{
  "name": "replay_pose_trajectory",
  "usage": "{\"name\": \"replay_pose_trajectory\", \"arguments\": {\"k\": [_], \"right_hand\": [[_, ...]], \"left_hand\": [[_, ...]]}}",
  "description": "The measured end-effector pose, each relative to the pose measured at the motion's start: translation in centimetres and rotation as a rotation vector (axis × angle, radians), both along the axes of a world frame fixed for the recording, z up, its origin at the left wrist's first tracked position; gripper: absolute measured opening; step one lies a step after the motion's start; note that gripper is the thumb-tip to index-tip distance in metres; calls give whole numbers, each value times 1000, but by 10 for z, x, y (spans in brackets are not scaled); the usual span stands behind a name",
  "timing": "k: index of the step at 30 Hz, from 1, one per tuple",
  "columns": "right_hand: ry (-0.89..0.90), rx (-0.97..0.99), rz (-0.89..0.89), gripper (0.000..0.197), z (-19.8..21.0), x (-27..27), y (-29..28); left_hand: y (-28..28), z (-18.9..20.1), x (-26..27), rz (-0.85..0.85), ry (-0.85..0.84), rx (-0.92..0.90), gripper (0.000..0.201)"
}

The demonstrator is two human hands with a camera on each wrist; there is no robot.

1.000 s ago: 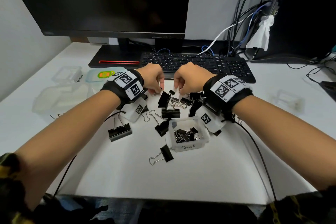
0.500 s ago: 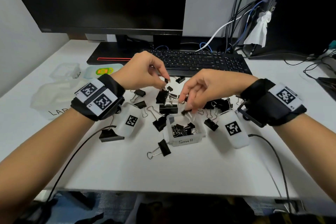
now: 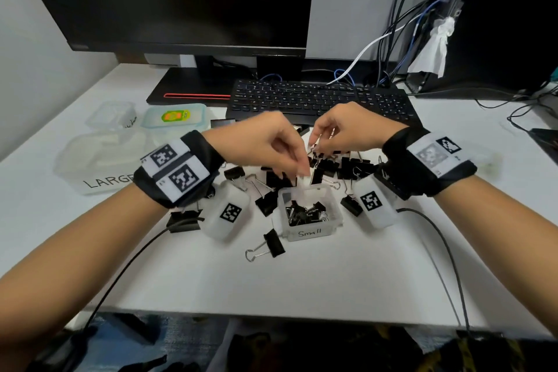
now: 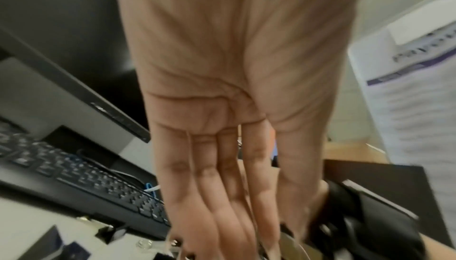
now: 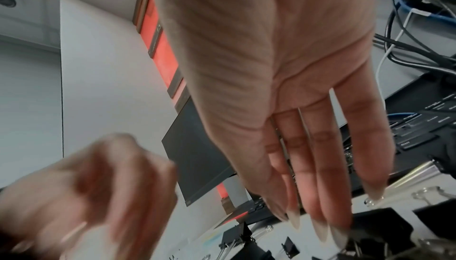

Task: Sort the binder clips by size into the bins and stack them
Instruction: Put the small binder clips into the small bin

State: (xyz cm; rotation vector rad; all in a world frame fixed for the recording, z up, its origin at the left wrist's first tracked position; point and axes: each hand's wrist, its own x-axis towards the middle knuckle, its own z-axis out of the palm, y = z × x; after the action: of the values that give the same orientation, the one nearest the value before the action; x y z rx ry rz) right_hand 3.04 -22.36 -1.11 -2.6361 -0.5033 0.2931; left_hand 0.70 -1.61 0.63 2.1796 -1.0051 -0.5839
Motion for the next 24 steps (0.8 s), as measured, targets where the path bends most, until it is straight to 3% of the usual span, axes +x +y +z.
{"name": "replay_pose_trajectory", "arguments": {"k": [3, 6, 9, 12, 19, 24], "right_hand": [[-32, -43, 35, 12, -4, 3, 7], [23, -82, 61, 14, -5, 6, 15], [43, -129, 109, 14, -5, 7, 23], [30, -109, 113, 13, -4, 9, 27], [18, -171, 124, 27, -6, 13, 37], [20, -197, 94, 29, -9, 11, 36]], "left_hand": [[9, -4, 28, 223, -98, -40, 11], [12, -17, 51, 353, -254, 166, 17], [9, -29, 61, 380, -278, 377, 30], [6, -37, 64, 381, -276, 438, 35], [-5, -26, 72, 402, -378, 595, 20], [-7, -21, 83, 355, -254, 448, 15]]}}
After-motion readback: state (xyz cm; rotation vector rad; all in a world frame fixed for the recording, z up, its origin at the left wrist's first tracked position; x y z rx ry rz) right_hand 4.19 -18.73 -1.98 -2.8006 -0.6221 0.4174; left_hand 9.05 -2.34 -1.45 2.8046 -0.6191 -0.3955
